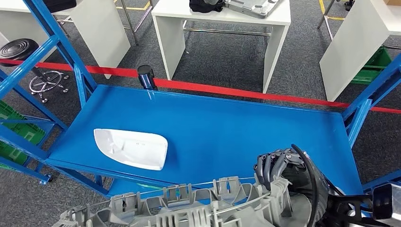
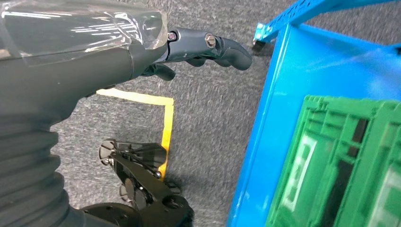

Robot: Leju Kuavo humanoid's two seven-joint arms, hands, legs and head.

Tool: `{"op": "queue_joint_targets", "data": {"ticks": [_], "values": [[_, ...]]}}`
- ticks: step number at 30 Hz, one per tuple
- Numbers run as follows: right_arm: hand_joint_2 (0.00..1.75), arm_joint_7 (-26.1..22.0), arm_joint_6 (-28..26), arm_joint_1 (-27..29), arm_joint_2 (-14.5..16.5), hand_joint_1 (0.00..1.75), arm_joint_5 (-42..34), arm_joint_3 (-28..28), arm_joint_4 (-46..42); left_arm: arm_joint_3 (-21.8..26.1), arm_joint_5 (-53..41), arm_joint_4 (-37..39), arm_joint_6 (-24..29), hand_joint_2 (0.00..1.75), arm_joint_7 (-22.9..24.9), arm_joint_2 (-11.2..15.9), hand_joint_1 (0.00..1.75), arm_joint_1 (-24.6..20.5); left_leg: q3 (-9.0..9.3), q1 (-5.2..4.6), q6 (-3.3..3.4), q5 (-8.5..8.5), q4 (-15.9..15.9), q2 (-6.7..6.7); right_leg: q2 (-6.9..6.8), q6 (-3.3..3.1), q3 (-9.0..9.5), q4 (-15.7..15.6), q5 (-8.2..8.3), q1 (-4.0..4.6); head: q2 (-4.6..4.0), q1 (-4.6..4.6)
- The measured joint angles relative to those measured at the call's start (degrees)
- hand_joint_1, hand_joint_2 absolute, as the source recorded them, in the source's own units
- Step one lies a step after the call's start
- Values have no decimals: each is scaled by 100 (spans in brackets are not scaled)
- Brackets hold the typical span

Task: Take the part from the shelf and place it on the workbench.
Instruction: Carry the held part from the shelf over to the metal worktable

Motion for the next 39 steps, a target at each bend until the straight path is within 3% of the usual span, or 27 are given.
{"op": "queue_joint_targets", "data": {"ticks": [4, 5, 7, 8, 9, 10, 12, 13, 14, 15, 16, 17, 18, 19, 21, 23, 25, 27, 28, 29, 30, 31, 32, 34, 35, 37, 39], "values": [[175, -6, -2, -1, 0, 175, 7, -2, -4, -17, 6, -5, -1, 175, 4, 0, 0, 6, 75, -7, 16, 39, -106, -1, 1, -1, -12, 0, 11, 9, 0, 0], [175, -11, -2, -3, 0, 175, 11, -5, -8, -34, 11, -11, -1, 175, 5, -1, 0, 11, 190, -18, 42, 95, -275, -2, 2, -3, -27, -1, 27, 20, 0, 0], [175, -38, 3, -18, 1, 175, 38, -22, -35, -114, 34, -59, 1, 175, 12, 13, 0, 23, 648, -87, 182, 231, -993, -5, 4, 7, -65, -15, 106, 35, 0, 11], [175, -99, 38, -35, -1, 175, 95, -30, -54, -196, 95, -105, 12, 175, 38, 20, 0, 46, 837, -144, 269, 346, -1338, -3, -1, 50, -75, -50, 185, 19, 0, 3], [175, -181, 96, -71, -26, 175, 172, -45, -75, -320, 199, -165, 24, 175, 90, 20, 0, 88, 895, -173, 335, 547, -1640, 9, -7, 70, -123, 53, 67, 0, 0, 2], [175, -257, 155, -104, -56, 175, 244, -58, -87, -434, 305, -208, 35, 175, 149, 11, 0, 134, 797, -176, 347, 750, -1723, 24, -13, 90, -186, 256, -138, -16, 0, -2], [175, -363, 249, -163, -126, 175, 341, -83, -103, -629, 491, -266, 46, 175, 254, -15, 0, 218, 577, -155, 345, 1147, -1891, 47, -19, 123, -334, 977, -671, -47, 0, -3], [175, -370, 262, -170, -142, 175, 353, -85, -102, -664, 517, -268, 48, 175, 274, -21, 0, 239, 485, -149, 326, 1219, -1878, 52, -20, 183, -322, 1233, -728, -63, 0, -2], [175, -375, 276, -177, -158, 175, 369, -87, -100, -695, 540, -269, 49, 175, 289, -26, 0, 258, 390, -139, 304, 1286, -1858, 57, -21, 265, -225, 1326, -679, -81, 0, -3], [175, -377, 286, -184, -174, 175, 383, -90, -99, -723, 553, -271, 50, 175, 299, -31, 0, 273, 285, -123, 275, 1342, -1822, 61, -23, 352, -16, 1180, -563, -102, 0, -2], [175, -376, 291, -195, -190, 175, 394, -92, -99, -746, 560, -276, 50, 175, 305, -34, 0, 284, 184, -110, 243, 1385, -1763, 64, -25, 419, 272, 829, -494, -125, 0, -2], [175, -375, 293, -211, -203, 175, 403, -96, -98, -762, 565, -288, 51, 175, 309, -34, 0, 292, 84, -102, 208, 1416, -1688, 64, -24, 439, 587, 403, -512, -122, 0, 4], [175, -376, 295, -223, -213, 175, 405, -102, -98, -776, 569, -303, 51, 175, 312, -36, 0, 301, 7, -102, 172, 1443, -1621, 63, -23, 418, 817, 61, -569, -115, 0, 4], [175, -377, 296, -235, -219, 175, 407, -107, -97, -785, 573, -319, 52, 175, 313, -36, 0, 308, -45, -106, 142, 1471, -1564, 62, -20, 370, 932, -148, -656, -97, 0, 2], [175, -377, 298, -243, -227, 175, 412, -115, -96, -795, 583, -338, 55, 175, 317, -37, 0, 331, -88, -90, 80, 1546, -1530, 58, -20, 241, 896, -183, -673, -70, 0, -13], [175, -369, 291, -257, -231, 175, 423, -116, -97, -803, 606, -349, 61, 175, 340, -36, 0, 366, -149, -56, 15, 1419, -1438, 49, -28, 99, 796, -178, -583, -73, 0, -23], [175, -354, 279, -250, -230, 175, 433, -117, -99, -834, 639, -356, 66, 175, 378, -38, 0, 402, -265, -38, -47, 900, -1009, 36, -34, -2, 673, -179, -456, -72, 0, -33], [175, -344, 276, -201, -230, 175, 436, -119, -101, -881, 661, -356, 65, 175, 405, -40, 0, 423, -383, -35, -80, 378, -294, 33, -34, -25, 532, -172, -323, -46, 0, -37], [175, -341, 280, -171, -230, 175, 436, -119, -101, -905, 675, -356, 65, 175, 415, -39, 0, 430, -383, -35, -77, 293, -30, 33, -34, -26, 456, -169, -256, -30, 0, -36], [175, -342, 286, -148, -231, 175, 436, -119, -101, -927, 694, -356, 66, 175, 423, -39, 0, 438, -299, -40, -57, 335, 65, 30, -34, -26, 373, -167, -191, -10, 0, -37], [175, -344, 292, -135, -233, 175, 435, -118, -101, -949, 717, -356, 67, 175, 432, -39, 0, 446, -117, -47, -18, 465, -50, 24, -32, -25, 295, -166, -128, 13, 0, -38], [175, -347, 297, -132, -236, 175, 432, -119, -101, -974, 744, -359, 71, 175, 441, -38, 0, 452, 158, -65, 45, 603, -357, 12, -27, -25, 229, -166, -68, 36, 0, -38], [175, -350, 299, -131, -239, 175, 428, -119, -101, -998, 773, -374, 78, 175, 456, -31, 0, 458, 480, -91, 134, 636, -789, 2, -23, -20, 177, -167, -10, 54, 0, -36], [175, -351, 298, -130, -249, 175, 416, -121, -101, -1053, 848, -408, 103, 175, 492, -16, 0, 467, 954, -148, 249, 564, -1501, -9, -29, 25, 124, -181, 95, 44, 0, -28], [175, -350, 297, -126, -253, 175, 409, -121, -100, -1074, 893, -424, 120, 175, 514, -10, 0, 472, 1033, -179, 280, 517, -1676, -9, -38, 63, 116, -194, 144, 19, 0, -34], [175, -351, 295, -112, -262, 175, 394, -124, -106, -1103, 975, -434, 153, 175, 557, -10, 0, 485, 1002, -206, 331, 660, -1803, -2, -48, 130, 108, -240, 240, -12, 0, -48], [175, -354, 298, -100, -275, 175, 375, -132, -113, -1133, 1045, -437, 182, 175, 592, -12, 0, 493, 941, -185, 403, 885, -1975, 22, -39, 112, 18, -120, 72, -3, 0, -40]]}}
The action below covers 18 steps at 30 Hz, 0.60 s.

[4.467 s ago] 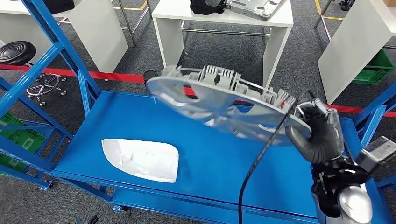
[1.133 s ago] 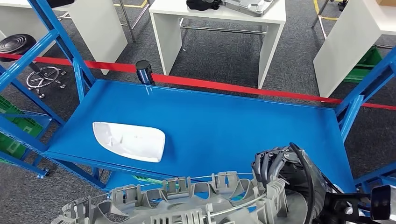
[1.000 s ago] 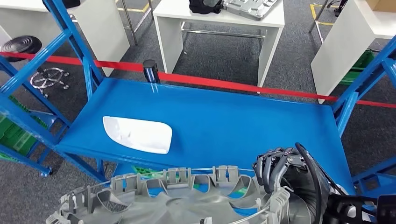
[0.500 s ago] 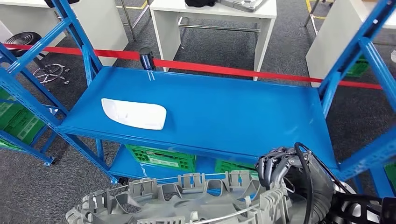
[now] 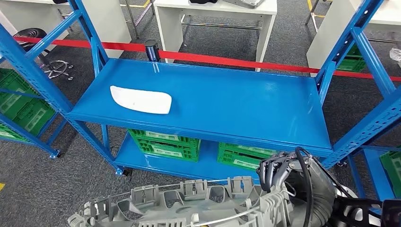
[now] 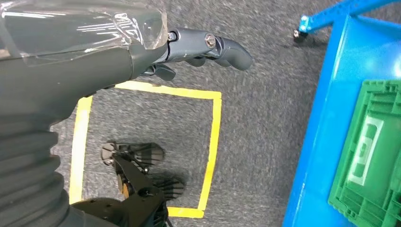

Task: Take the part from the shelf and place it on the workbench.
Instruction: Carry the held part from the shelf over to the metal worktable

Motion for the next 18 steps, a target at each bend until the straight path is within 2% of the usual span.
{"op": "queue_joint_targets", "data": {"ticks": [2, 3, 4, 5, 6, 7, 8, 9, 10, 11, 13, 14, 15, 16, 18], "values": [[175, 5, 3, 1, -11, 175, -35, -12, -1, -54, 89, 0, 34, 175, 49, -13, 0, 15, -137, 21, 9, 210, -75, 19, 8, -50, -173, 522, -512, -12, 0, 17], [175, 16, 4, 0, -13, 175, -60, -18, -1, -89, 153, 0, 56, 175, 92, -21, 0, 32, -230, 25, -4, 296, -69, 26, 8, -38, -248, 891, -741, -31, 0, 22], [175, 29, 3, 3, -14, 175, -84, -25, -1, -130, 223, 0, 83, 175, 139, -30, 0, 56, -334, 30, -25, 371, -57, 32, 8, 11, -280, 1210, -858, -53, 0, 23], [175, 45, 0, 6, -13, 175, -104, -31, -1, -177, 297, 0, 112, 175, 186, -37, 0, 85, -439, 38, -46, 440, -37, 38, 7, 91, -245, 1400, -852, -75, 0, 23], [175, 58, -9, 9, -13, 175, -114, -34, -2, -229, 369, 0, 139, 175, 231, -40, 0, 117, -550, 55, -75, 499, 0, 44, 7, 187, -119, 1407, -748, -99, 0, 23], [175, 67, -25, 12, -12, 175, -107, -37, -4, -286, 432, 0, 164, 175, 271, -42, 0, 148, -666, 79, -110, 544, 63, 48, 5, 277, 107, 1200, -612, -126, 0, 23], [175, 73, -48, 12, -10, 175, -83, -37, -10, -344, 487, -7, 181, 175, 302, -40, 0, 178, -787, 96, -145, 576, 152, 49, 4, 340, 400, 825, -579, -153, 0, 25], [175, 77, -72, 16, -9, 175, -49, -36, -24, -399, 528, -19, 195, 175, 325, -41, 0, 209, -903, 105, -182, 595, 260, 48, 9, 341, 693, 424, -623, -156, 0, 26], [175, 79, -95, 25, -8, 175, -15, -36, -40, -447, 558, -36, 201, 175, 339, -39, 0, 236, -989, 102, -220, 613, 355, 42, 9, 310, 886, 118, -712, -155, 0, 22], [175, 81, -110, 33, -7, 175, 11, -36, -56, -486, 576, -55, 205, 175, 345, -38, 0, 259, -1050, 96, -248, 637, 422, 34, 12, 252, 979, -54, -815, -141, 0, 14], [175, 85, -121, 51, -5, 175, 33, -37, -73, -535, 595, -77, 211, 175, 350, -38, 0, 307, -1092, 111, -292, 697, 464, 22, 6, 134, 921, -53, -808, -124, 0, -2], [175, 87, -121, 57, -3, 175, 36, -37, -75, -553, 601, -83, 213, 175, 354, -38, 0, 335, -1115, 130, -312, 643, 499, 18, 2, 78, 880, -38, -765, -122, 0, -9], [175, 88, -121, 63, 0, 175, 38, -37, -79, -567, 606, -87, 215, 175, 357, -38, 0, 362, -1150, 145, -339, 477, 607, 14, -3, 29, 825, -35, -710, -125, 0, -10], [175, 89, -121, 70, 4, 175, 39, -37, -82, -581, 608, -90, 217, 175, 360, -39, 0, 381, -1209, 157, -370, 207, 823, 10, -7, -12, 758, -35, -644, -128, 0, -15], [175, 90, -122, 77, 9, 175, 40, -37, -90, -614, 612, -93, 220, 175, 361, -39, 0, 390, -1353, 162, -413, -413, 1527, 3, -9, -44, 621, -28, -507, -110, 0, -17]]}}
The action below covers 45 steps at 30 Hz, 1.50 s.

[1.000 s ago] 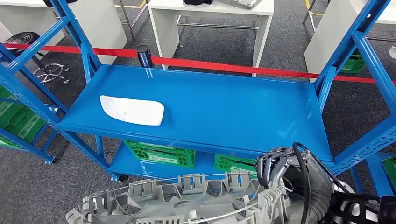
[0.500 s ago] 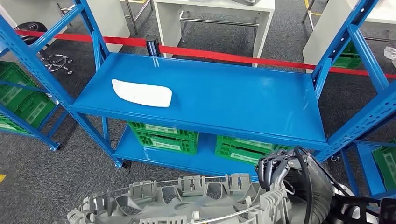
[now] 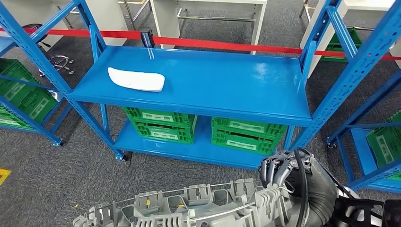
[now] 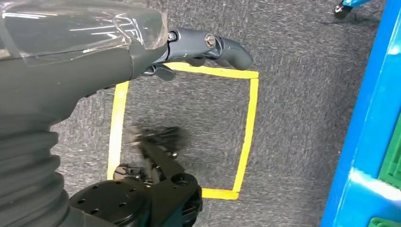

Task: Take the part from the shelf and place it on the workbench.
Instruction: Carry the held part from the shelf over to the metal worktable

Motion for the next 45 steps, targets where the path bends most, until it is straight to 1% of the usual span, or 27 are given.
{"op": "queue_joint_targets", "data": {"ticks": [1, 3, 5, 7, 9, 11, 12, 15, 16, 17, 18, 19, 21, 23, 24, 26, 28, 30, 31, 32, 34, 36, 38, 39, 42, 43, 45], "values": [[175, 0, 1, 4, 2, 175, 0, 0, -1, -13, 1, -1, 2, 175, 0, 2, 0, -2, -35, 1, -4, -162, 339, 0, 1, -1, -76, 5, 67, 13, 0, -2], [175, 0, 1, 12, 4, 175, 0, 0, -2, -31, 2, -1, 4, 175, 0, 3, 0, -3, 131, -4, 32, -108, 537, -8, 3, 6, -229, 10, 190, 45, 0, -2], [175, 0, 1, 16, 7, 175, 0, -1, -11, -45, 2, -11, 7, 175, 0, 8, 0, -3, 699, -36, 150, 128, -89, -35, 10, 11, -348, 10, 300, 72, 0, -1], [175, 0, 1, 17, 7, 175, 1, -2, -30, -59, 2, -40, 9, 175, -1, 16, 0, -4, 1291, -91, 270, 123, -927, -60, 10, 51, -407, -1, 397, 80, 0, 4], [175, 0, 0, 16, 8, 175, 2, -1, -40, -68, 3, -62, 11, 175, -1, 21, 0, -3, 1477, -154, 318, 74, -1262, -66, 0, 132, -426, -29, 494, 43, 0, -2], [175, 0, -2, 22, 8, 175, 8, -2, -46, -70, 4, -76, 13, 175, -1, 21, 0, -3, 1413, -180, 359, 234, -1358, -47, -1, 183, -462, -35, 537, 23, 0, -10], [175, -3, -9, 24, 7, 175, 31, -3, -49, -74, 5, -84, 9, 175, -1, 19, 0, -6, 1364, -175, 394, 329, -1417, -34, 3, 167, -513, 41, 442, 32, 0, -4], [175, -32, -57, 37, -2, 175, 192, -2, -51, -104, 10, -95, -25, 175, -11, 0, 0, -2, 1126, -159, 435, 591, -1485, -3, 9, 71, -756, 827, -272, 46, 0, 21], [175, -38, -68, 48, -15, 175, 239, 1, -51, -113, 8, -95, -36, 175, -24, -7, 0, 2, 1030, -163, 424, 664, -1472, 3, 9, 86, -811, 1172, -442, 45, 0, 22], [175, -37, -70, 57, -32, 175, 264, 3, -51, -121, 4, -94, -43, 175, -42, -13, 0, 2, 927, -164, 417, 734, -1449, 8, 9, 135, -815, 1427, -487, 42, 0, 22], [175, -36, -72, 62, -49, 175, 279, 6, -51, -127, -4, -92, -44, 175, -57, -16, 0, 0, 817, -162, 404, 800, -1415, 11, 9, 209, -743, 1526, -411, 37, 0, 24], [175, -35, -74, 64, -67, 175, 287, 10, -51, -133, -18, -90, -45, 175, -71, -20, 0, -1, 701, -154, 383, 855, -1363, 14, 9, 288, -577, 1427, -259, 26, 0, 25], [175, -34, -77, 60, -89, 175, 292, 18, -54, -145, -39, -88, -45, 175, -84, -26, 0, 0, 456, -146, 326, 933, -1199, 15, 9, 370, -1, 710, -132, 12, 0, 29], [175, -33, -77, 62, -105, 175, 295, 23, -64, -150, -48, -90, -45, 175, -93, -30, 0, 2, 296, -155, 265, 997, -1050, 12, 15, 298, 414, 53, -309, 31, 0, 25], [175, -32, -76, 63, -111, 175, 296, 26, -69, -150, -49, -91, -45, 175, -97, -32, 0, 5, 258, -159, 240, 1039, -1022, 9, 17, 239, 468, -76, -388, 56, 0, 22], [175, -31, -76, 65, -119, 175, 295, 31, -73, -149, -50, -91, -45, 175, -102, -30, 0, 26, 222, -136, 184, 1082, -1007, 2, 7, 127, 386, -83, -334, 47, 0, 25], [175, -31, -73, 63, -123, 175, 295, 36, -76, -149, -53, -90, -45, 175, -103, -24, 0, 55, 158, -98, 106, 753, -802, -14, -9, 27, 282, -82, -211, 28, 0, 15], [175, -28, -67, 67, -129, 175, 299, 43, -80, -150, -56, -89, -45, 175, -105, -21, 0, 64, 50, -59, 28, 130, -212, -25, -13, -12, 139, -78, -76, 33, 0, 5], [175, -25, -64, 71, -134, 175, 300, 47, -80, -150, -66, -89, -49, 175, -113, -20, 0, 60, 4, -41, 4, -88, 151, -26, -13, -10, 59, -74, -5, 38, 0, 4], [175, -22, -67, 73, -140, 175, 297, 49, -80, -150, -89, -88, -56, 175, -131, -19, 0, 55, 4, -27, -9, -161, 431, -26, -12, -2, -23, -68, 67, 42, 0, 5], [175, -28, -73, 76, -158, 175, 274, 55, -83, -149, -180, -85, -80, 175, -193, -17, 0, 36, 241, -16, 6, 42, 486, -28, -11, 23, -182, -62, 203, 50, 0, 3], [175, -38, -77, 93, -179, 175, 243, 62, -107, -139, -293, -85, -107, 175, -263, -9, 0, 4, 832, -30, 81, 245, -214, -47, -9, 53, -300, -62, 317, 57, 0, 4], [175, -38, -74, 114, -192, 175, 216, 69, -154, -110, -400, -89, -147, 175, -323, 4, 0, -32, 1386, -72, 158, 147, -1038, -68, -16, 117, -359, -70, 420, 51, 0, 8], [175, -34, -70, 122, -194, 175, 205, 77, -174, -83, -450, -92, -171, 175, -349, 10, 0, -45, 1514, -99, 188, 79, -1263, -73, -21, 157, -375, -84, 474, 37, 0, 7], [175, -31, -61, 135, -207, 175, 189, 101, -200, 3, -579, -93, -229, 175, -411, 8, 0, -72, 1452, -131, 295, 243, -1436, -46, -24, 231, -434, -97, 533, 10, 0, 9], [175, -40, -60, 133, -220, 175, 185, 105, -204, 25, -609, -93, -245, 175, -428, 6, 0, -88, 1386, -126, 341, 340, -1480, -32, -20, 207, -492, 17, 386, 14, 0, 19], [175, -84, -61, 117, -245, 175, 176, 110, -206, 54, -647, -92, -274, 175, -463, 1, 0, -118, 1216, -133, 401, 515, -1509, -12, -10, 119, -668, 568, -141, 19, 0, 34]]}}
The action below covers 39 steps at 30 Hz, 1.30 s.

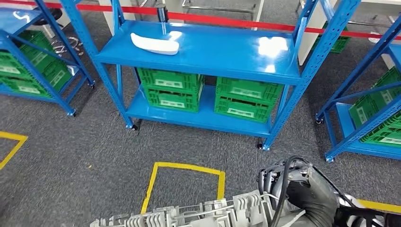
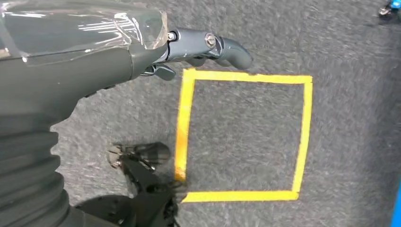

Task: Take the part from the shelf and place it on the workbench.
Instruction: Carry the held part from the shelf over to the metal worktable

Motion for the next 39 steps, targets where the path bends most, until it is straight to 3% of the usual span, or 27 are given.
{"op": "queue_joint_targets", "data": {"ticks": [1, 2, 4, 6, 7, 9, 10, 12, 13, 16, 17, 18, 19, 20, 21, 23, 25, 27, 28, 29, 31, 32, 33, 34, 35, 37, 39], "values": [[175, -34, -1, -19, -12, 175, -9, -5, 0, 12, -7, 1, -7, 175, -11, -1, 0, -10, -95, -11, 14, 79, 10, 8, 3, -16, -87, 385, -236, 1, 0, 6], [175, -77, 1, -45, -21, 175, -20, -20, 2, 20, -11, 2, -13, 175, -18, -4, 0, -14, -195, -21, 16, 154, 28, 24, 4, 8, -135, 723, -347, 1, 0, 7], [175, -249, 61, -142, -48, 175, -14, -82, 18, 27, -38, 9, 7, 175, -13, -9, 0, -32, -422, -27, 6, 288, 101, 73, 0, 152, -19, 963, -192, -6, 0, 9], [175, -465, 173, -269, -86, 175, 19, -177, 42, 39, -121, 23, 53, 175, 8, -10, 0, -63, -662, -23, -29, 376, 236, 126, -91, 264, 471, 426, 43, -16, 0, 14], [175, -539, 216, -330, -104, 175, 30, -223, 52, 58, -180, 30, 68, 175, 22, -12, 0, -81, -762, -27, -56, 405, 319, 147, -146, 262, 780, -18, 17, -3, 0, 13], [175, -598, 254, -400, -125, 175, 34, -311, 70, 122, -292, 23, 58, 175, 52, -8, 0, -109, -887, -36, -121, 475, 430, 191, -222, 177, 1128, -628, -149, 39, 0, 10], [175, -609, 257, -405, -129, 175, 37, -351, 79, 163, -341, 7, 37, 175, 72, -7, 0, -114, -916, -33, -154, 519, 448, 214, -201, 122, 1143, -731, -186, 65, 0, 6], [175, -636, 258, -375, -130, 175, 43, -420, 95, 261, -422, -59, -23, 175, 112, 1, 0, -98, -960, -4, -226, 505, 474, 203, -185, 13, 1027, -732, -102, 53, 0, 10], [175, -659, 271, -355, -129, 175, 55, -453, 101, 310, -455, -101, -53, 175, 129, 4, 0, -81, -998, 16, -273, 343, 569, 154, -181, -40, 969, -735, -39, 40, 0, 9], [175, -758, 334, -321, -114, 175, 115, -553, 117, 449, -568, -220, -129, 175, 149, 14, 0, -58, -1172, 71, -395, -527, 1412, 20, -170, -115, 750, -731, 173, 31, 0, -1], [175, -788, 353, -319, -106, 175, 128, -586, 129, 491, -602, -252, -149, 175, 154, 19, 0, -65, -1202, 84, -414, -684, 1744, 15, -163, -113, 671, -726, 245, 34, 0, -3], [175, -811, 372, -319, -101, 175, 133, -618, 144, 527, -622, -280, -164, 175, 165, 23, 0, -74, -1174, 95, -421, -696, 1968, 14, -153, -105, 589, -721, 318, 36, 0, -3], [175, -828, 385, -319, -99, 175, 129, -650, 160, 556, -614, -309, -176, 175, 196, 27, 0, -83, -1061, 101, -418, -585, 2008, 12, -144, -94, 506, -715, 387, 38, 0, -3], [175, -839, 393, -318, -98, 175, 118, -677, 173, 577, -579, -340, -179, 175, 242, 29, 0, -90, -852, 105, -400, -421, 1849, 6, -134, -82, 422, -712, 453, 41, 0, -5], [175, -844, 397, -320, -98, 175, 105, -704, 181, 592, -517, -374, -174, 175, 304, 31, 0, -92, -544, 102, -366, -292, 1499, -7, -124, -69, 354, -710, 517, 41, 0, -5], [175, -840, 394, -321, -98, 175, 89, -752, 184, 600, -332, -450, -140, 175, 439, 41, 0, -81, 111, 71, -281, -332, 589, -32, -113, -19, 266, -713, 634, 50, 0, -2], [175, -821, 381, -327, -100, 175, 87, -775, 183, 588, -148, -500, -84, 175, 545, 50, 0, -55, 400, 16, -216, -447, 98, -43, -117, 66, 238, -750, 755, 30, 0, -2], [175, -795, 357, -324, -102, 175, 80, -774, 183, 555, -58, -524, -53, 175, 611, 46, 0, -16, 349, -9, -144, -317, 2, -26, -110, 135, 214, -796, 830, 8, 0, -3], [175, -786, 341, -322, -103, 175, 70, -774, 183, 524, -49, -533, -50, 175, 629, 41, 0, -1, 305, -4, -95, -233, -41, -12, -93, 129, 171, -742, 751, 8, 0, 2], [175, -777, 325, -320, -104, 175, 57, -774, 184, 491, -47, -536, -51, 175, 640, 35, 0, 8, 238, 4, -57, -141, -74, 2, -74, 98, 100, -578, 568, 15, 0, 15], [175, -762, 302, -313, -105, 175, 38, -773, 186, 429, -44, -537, -52, 175, 651, 18, 0, 17, 66, -2, -11, 7, -69, 10, -41, 24, -112, 111, 25, 22, 0, 36], [175, -754, 298, -303, -105, 175, 34, -773, 187, 408, -44, -536, -53, 175, 655, 9, 0, 22, -37, -14, -6, 75, -48, 10, -34, 27, -194, 510, -163, 24, 0, 42], [175, -748, 297, -293, -105, 175, 33, -772, 188, 388, -44, -536, -54, 175, 655, 0, 0, 26, -142, -26, -3, 137, -20, 11, -28, 60, -220, 810, -227, 26, 0, 43], [175, -744, 296, -288, -105, 175, 33, -772, 189, 374, -44, -536, -54, 175, 655, -4, 0, 27, -249, -33, -5, 190, 19, 12, -24, 114, -158, 935, -170, 28, 0, 43], [175, -742, 296, -286, -106, 175, 33, -772, 190, 361, -44, -536, -54, 175, 656, -7, 0, 27, -360, -36, -11, 233, 73, 12, -23, 169, 12, 827, -38, 28, 0, 43], [175, -740, 296, -289, -107, 175, 34, -772, 190, 343, -44, -536, -54, 175, 657, -9, 0, 28, -569, -41, -43, 296, 216, 10, -22, 199, 603, 79, 110, 38, 0, 44], [175, -738, 295, -289, -108, 175, 34, -773, 186, 329, -42, -537, -54, 175, 657, -12, 0, 32, -718, -48, -93, 366, 326, 9, -16, 138, 1066, -661, -12, 68, 0, 39]]}}
